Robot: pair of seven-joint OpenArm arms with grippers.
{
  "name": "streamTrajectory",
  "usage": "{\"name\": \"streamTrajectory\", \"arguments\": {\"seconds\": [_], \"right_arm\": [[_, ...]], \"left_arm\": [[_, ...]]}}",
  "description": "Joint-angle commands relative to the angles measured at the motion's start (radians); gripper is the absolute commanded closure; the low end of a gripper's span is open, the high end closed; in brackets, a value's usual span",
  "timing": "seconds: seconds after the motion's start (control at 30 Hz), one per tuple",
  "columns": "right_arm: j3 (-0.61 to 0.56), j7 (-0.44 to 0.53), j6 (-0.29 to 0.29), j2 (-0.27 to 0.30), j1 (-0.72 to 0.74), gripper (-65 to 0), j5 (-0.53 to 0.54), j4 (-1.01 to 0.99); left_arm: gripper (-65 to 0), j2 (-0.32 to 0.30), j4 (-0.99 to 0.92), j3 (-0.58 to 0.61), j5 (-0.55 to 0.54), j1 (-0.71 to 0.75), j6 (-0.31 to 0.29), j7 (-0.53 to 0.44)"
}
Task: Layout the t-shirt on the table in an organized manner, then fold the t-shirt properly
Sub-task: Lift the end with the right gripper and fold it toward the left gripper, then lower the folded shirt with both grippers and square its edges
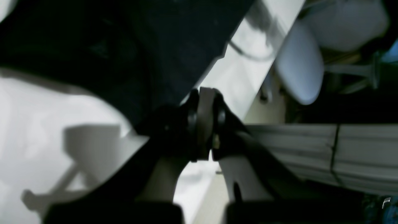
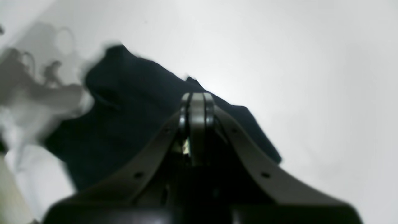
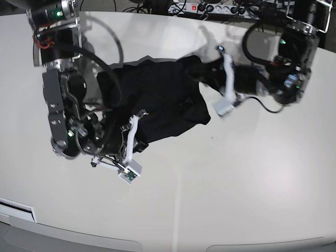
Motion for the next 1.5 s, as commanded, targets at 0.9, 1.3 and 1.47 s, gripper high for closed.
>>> {"name": "streamTrajectory", "arguments": {"seconds": [0.9, 1.3, 1.47], "right_arm": [[-0.251, -0.09, -0.175, 0.186, 0.125, 0.0, 0.076, -0.246], [-0.068, -0.067, -0.275, 0.211, -0.084, 0.0, 0.15, 0.011], [0.108, -0.051, -0.345, 0.211, -0.134, 0.0, 0.115, 0.013]], "left_arm": [[0.0, 0.142, -0.477, 0.279, 0.721, -0.331, 0.066, -0.505], [0.0, 0.154, -0.627, 0.277, 0.704, -0.597, 0.103, -0.46], [0.0, 0.152, -0.623, 0.21, 0.375, -0.641, 0.071, -0.186]]}}
